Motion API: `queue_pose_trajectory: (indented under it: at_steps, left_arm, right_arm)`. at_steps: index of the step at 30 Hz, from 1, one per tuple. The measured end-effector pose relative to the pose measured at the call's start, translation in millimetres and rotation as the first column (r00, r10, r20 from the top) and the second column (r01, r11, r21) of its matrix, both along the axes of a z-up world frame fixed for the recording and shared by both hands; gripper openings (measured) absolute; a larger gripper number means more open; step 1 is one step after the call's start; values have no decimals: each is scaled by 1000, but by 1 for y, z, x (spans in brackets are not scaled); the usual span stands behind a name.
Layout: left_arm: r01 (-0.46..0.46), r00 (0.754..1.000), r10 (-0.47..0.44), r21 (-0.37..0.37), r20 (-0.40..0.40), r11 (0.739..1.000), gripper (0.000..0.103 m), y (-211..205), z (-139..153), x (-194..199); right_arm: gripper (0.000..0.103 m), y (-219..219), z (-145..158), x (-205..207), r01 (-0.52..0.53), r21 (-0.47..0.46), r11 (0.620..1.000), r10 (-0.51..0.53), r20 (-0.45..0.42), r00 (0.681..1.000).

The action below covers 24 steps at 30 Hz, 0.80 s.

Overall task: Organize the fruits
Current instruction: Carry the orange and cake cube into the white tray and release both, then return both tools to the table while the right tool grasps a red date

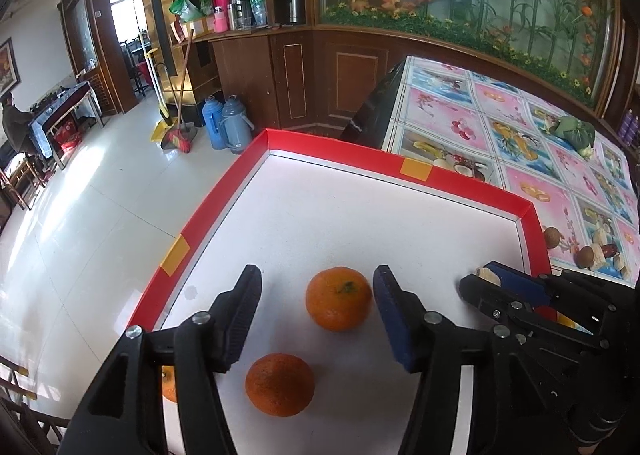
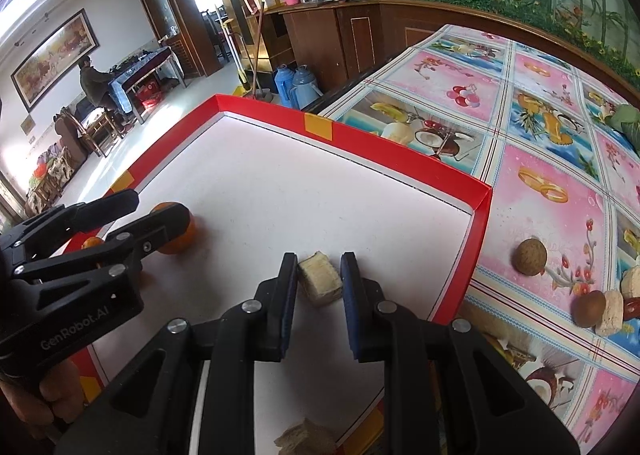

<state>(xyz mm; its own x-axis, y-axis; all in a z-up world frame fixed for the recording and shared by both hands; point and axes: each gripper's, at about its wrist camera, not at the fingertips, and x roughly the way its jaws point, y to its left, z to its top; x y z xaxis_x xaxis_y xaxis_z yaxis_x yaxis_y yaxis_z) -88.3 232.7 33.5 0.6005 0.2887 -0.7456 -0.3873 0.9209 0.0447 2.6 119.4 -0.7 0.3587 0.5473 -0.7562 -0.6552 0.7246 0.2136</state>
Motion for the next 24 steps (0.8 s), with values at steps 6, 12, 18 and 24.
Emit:
queue_pose_trajectory:
  at_steps: [6, 12, 18, 24]
  left_arm:
    - [-9, 1000, 9, -8, 6, 1000, 68, -4, 7, -2]
    - [4, 1000, -4, 0, 11, 1000, 75, -19, 15, -1]
    - [48, 999, -49, 25, 6, 999, 77, -46, 21, 3]
    - [110, 994, -109, 42, -11, 993, 77, -78, 22, 7]
  right_arm:
    - [46, -22, 14, 10, 37, 83, 996, -34, -35, 999]
    - [51, -56, 33, 21, 112, 160, 981, -111, -14, 994]
    - [51, -99, 37, 32, 182, 168, 969, -183, -13, 983]
    - [51, -153, 42, 46, 281, 189, 941, -281, -28, 959]
